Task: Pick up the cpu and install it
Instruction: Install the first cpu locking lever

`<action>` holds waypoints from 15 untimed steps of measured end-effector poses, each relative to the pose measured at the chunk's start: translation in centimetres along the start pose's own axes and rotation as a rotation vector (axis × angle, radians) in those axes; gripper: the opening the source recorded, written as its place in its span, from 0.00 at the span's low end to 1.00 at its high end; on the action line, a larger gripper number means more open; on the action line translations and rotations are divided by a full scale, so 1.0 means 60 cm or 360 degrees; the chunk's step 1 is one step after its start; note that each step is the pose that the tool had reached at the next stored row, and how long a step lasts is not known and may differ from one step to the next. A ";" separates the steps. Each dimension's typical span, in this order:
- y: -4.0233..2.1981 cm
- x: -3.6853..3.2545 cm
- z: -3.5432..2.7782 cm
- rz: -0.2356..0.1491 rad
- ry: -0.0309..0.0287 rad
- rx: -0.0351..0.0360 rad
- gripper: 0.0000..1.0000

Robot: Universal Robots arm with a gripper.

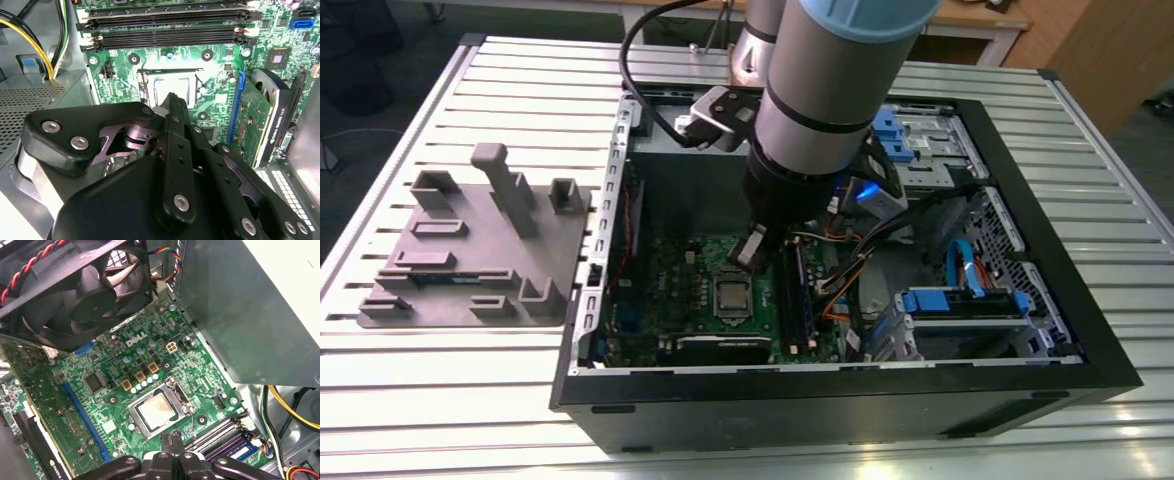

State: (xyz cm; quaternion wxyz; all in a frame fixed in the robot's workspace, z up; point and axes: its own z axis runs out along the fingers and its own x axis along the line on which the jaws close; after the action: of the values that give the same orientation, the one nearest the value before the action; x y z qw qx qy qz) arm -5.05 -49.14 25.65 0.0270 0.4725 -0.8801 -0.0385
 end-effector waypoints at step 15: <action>-0.015 -0.010 -0.003 0.0000 0.00000 0.0000 0.10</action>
State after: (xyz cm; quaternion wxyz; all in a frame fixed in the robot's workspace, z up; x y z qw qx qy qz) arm -3.95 -49.14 25.75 0.0271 0.4725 -0.8801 -0.0386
